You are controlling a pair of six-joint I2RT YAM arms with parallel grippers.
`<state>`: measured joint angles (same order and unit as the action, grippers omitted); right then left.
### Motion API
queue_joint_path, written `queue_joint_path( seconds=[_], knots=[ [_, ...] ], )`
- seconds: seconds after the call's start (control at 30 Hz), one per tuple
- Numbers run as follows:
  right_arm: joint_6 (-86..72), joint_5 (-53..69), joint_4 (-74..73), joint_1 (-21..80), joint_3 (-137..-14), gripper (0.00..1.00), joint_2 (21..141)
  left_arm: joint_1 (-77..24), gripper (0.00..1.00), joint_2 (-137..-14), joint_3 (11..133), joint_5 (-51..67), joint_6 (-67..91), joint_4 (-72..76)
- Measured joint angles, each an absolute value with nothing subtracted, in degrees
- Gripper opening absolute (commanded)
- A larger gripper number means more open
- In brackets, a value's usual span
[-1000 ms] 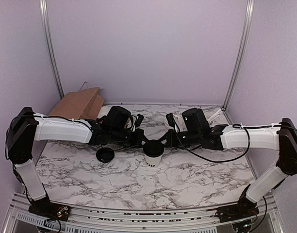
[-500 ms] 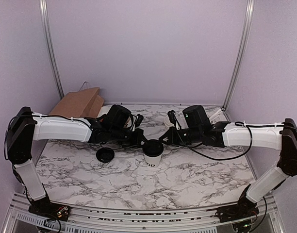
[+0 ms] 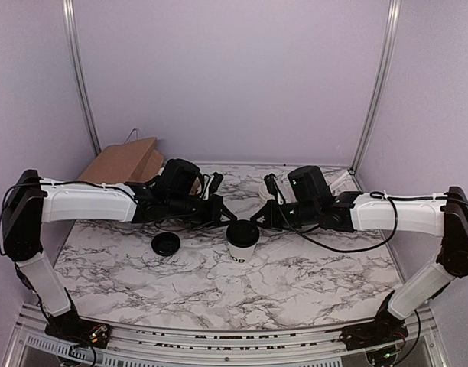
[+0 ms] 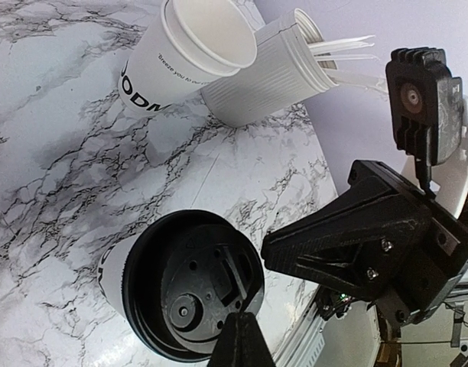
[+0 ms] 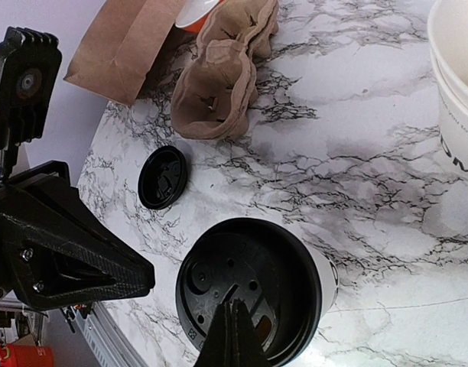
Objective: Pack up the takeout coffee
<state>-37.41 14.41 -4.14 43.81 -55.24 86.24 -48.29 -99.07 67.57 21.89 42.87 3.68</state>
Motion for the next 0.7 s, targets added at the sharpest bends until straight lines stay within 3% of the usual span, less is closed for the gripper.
queue_joint_path(
  seconds=[0.7],
  knots=[
    [-37.4,14.4,-4.4,43.9,-55.2,0.00,88.6,-46.7,0.00,-99.1,62.0,31.9,54.0,22.1]
  ],
)
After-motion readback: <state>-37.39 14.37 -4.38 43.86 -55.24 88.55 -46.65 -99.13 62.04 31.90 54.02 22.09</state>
